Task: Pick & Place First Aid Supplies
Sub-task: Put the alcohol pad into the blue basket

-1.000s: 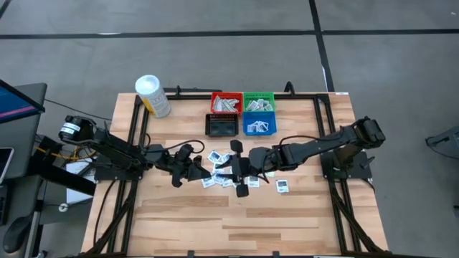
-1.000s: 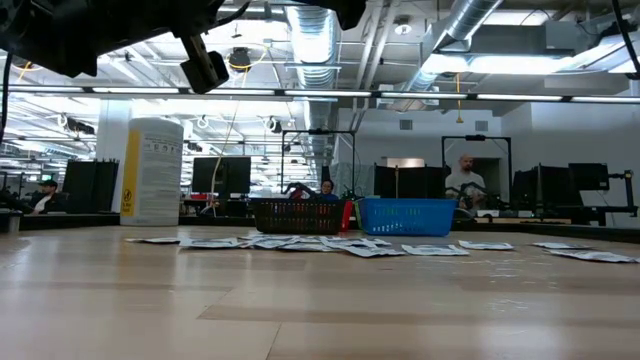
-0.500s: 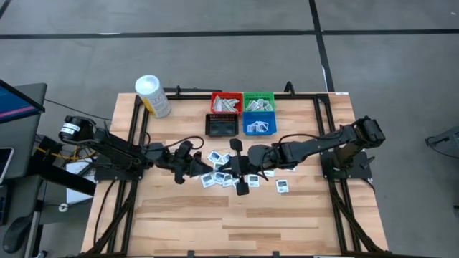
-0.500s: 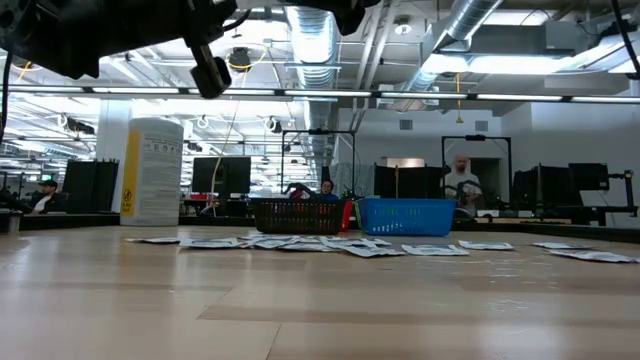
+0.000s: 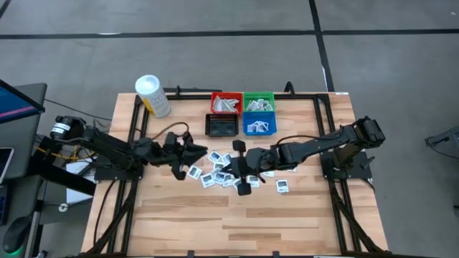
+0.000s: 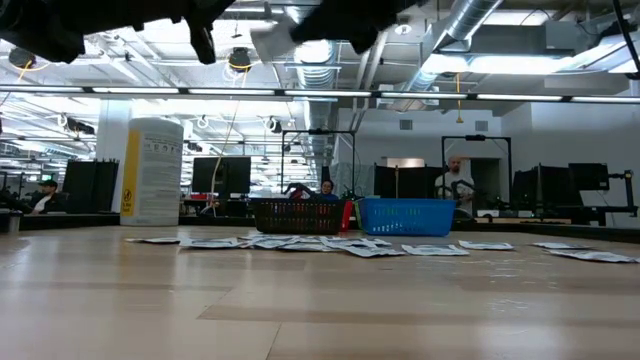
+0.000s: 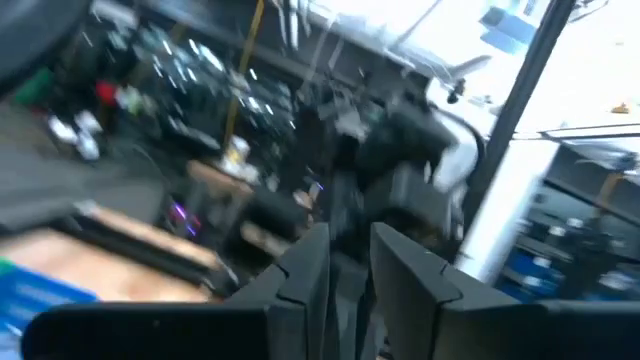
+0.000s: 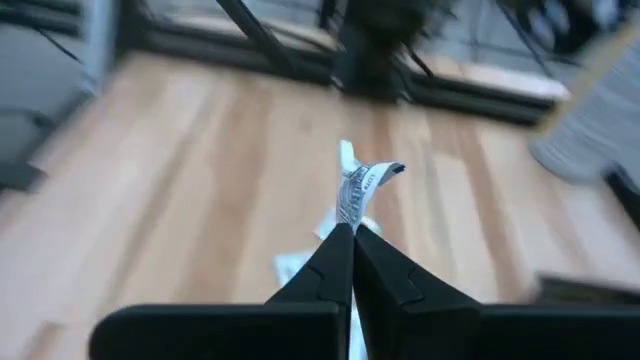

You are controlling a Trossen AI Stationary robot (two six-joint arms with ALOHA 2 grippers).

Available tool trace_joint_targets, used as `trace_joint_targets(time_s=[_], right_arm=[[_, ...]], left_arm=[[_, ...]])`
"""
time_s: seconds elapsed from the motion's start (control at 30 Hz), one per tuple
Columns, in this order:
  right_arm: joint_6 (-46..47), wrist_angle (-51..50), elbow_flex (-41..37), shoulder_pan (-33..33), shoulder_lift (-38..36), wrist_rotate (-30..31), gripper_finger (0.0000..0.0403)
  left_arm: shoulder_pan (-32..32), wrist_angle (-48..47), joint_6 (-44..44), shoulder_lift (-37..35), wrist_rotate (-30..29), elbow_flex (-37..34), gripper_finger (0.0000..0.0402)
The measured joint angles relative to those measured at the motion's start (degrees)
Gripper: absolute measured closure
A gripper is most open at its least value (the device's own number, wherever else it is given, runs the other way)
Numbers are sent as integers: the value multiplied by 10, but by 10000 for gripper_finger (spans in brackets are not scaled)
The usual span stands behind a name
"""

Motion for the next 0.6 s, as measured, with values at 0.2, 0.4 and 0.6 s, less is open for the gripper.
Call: trace_joint_targets(time_s=[0.2, 0.4, 0.6], right_arm=[[18, -74, 0, -15, 0, 121, 403], [130, -201, 0, -50, 0, 286, 403], [191, -334, 0, -128, 0, 271, 403]], left_arm=[[0, -6, 47, -44, -24, -25, 320], [0, -8, 43, -47, -24, -51, 320], [0, -8, 41, -47, -56, -71, 321]])
